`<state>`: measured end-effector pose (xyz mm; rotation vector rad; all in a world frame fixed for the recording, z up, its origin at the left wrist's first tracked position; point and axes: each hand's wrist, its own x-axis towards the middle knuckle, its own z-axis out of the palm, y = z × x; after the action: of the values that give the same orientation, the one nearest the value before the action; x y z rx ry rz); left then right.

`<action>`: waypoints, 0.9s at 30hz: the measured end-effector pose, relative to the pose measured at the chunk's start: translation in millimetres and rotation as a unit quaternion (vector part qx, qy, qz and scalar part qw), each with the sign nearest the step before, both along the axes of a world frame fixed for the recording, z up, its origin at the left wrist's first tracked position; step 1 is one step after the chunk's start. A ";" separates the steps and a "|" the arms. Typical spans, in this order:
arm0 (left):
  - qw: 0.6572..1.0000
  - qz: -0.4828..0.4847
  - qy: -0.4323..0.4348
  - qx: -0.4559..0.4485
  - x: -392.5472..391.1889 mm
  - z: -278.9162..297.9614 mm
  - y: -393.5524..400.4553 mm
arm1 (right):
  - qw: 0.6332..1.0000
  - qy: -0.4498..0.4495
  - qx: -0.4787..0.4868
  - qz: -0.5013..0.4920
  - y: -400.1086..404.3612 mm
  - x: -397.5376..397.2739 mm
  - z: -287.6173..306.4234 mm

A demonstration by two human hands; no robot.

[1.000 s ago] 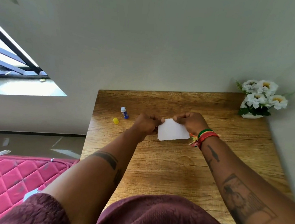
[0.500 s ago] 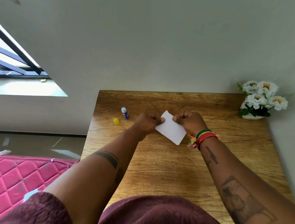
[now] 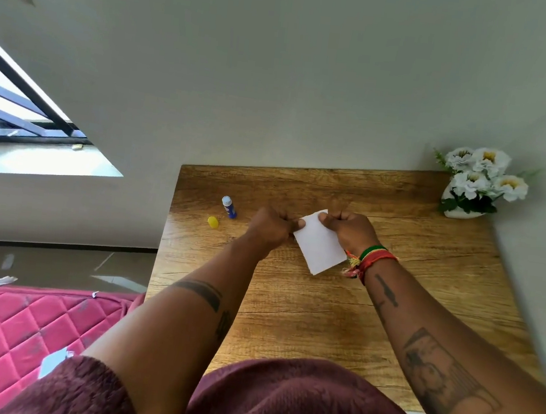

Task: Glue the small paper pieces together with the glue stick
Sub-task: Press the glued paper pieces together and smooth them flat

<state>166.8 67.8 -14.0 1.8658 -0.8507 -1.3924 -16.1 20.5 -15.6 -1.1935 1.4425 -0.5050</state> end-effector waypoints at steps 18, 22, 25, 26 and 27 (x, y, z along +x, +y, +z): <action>0.993 0.093 0.072 0.018 -22.3 -1.7 -13.8 | 0.983 -0.074 0.108 -0.129 4.3 -16.3 -13.3; 0.995 0.058 0.045 0.064 -36.7 -12.4 -17.2 | 0.970 -0.095 0.126 -0.185 -1.6 -11.3 -16.3; 0.993 0.107 -0.001 0.050 -36.3 -16.9 -29.2 | 0.958 -0.122 0.167 -0.198 -6.6 -6.3 -21.3; 0.993 0.111 -0.008 0.045 -34.4 -17.2 -34.3 | 0.958 -0.116 0.176 -0.195 -9.5 -5.4 -23.5; 0.993 0.112 -0.012 0.040 -32.5 -17.8 -39.1 | 0.959 -0.102 0.183 -0.190 -13.5 -6.9 -24.9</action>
<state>134.3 28.7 -31.8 1.9739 -0.5822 -1.2825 -23.0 7.0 -40.5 -0.5545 1.5092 -0.5739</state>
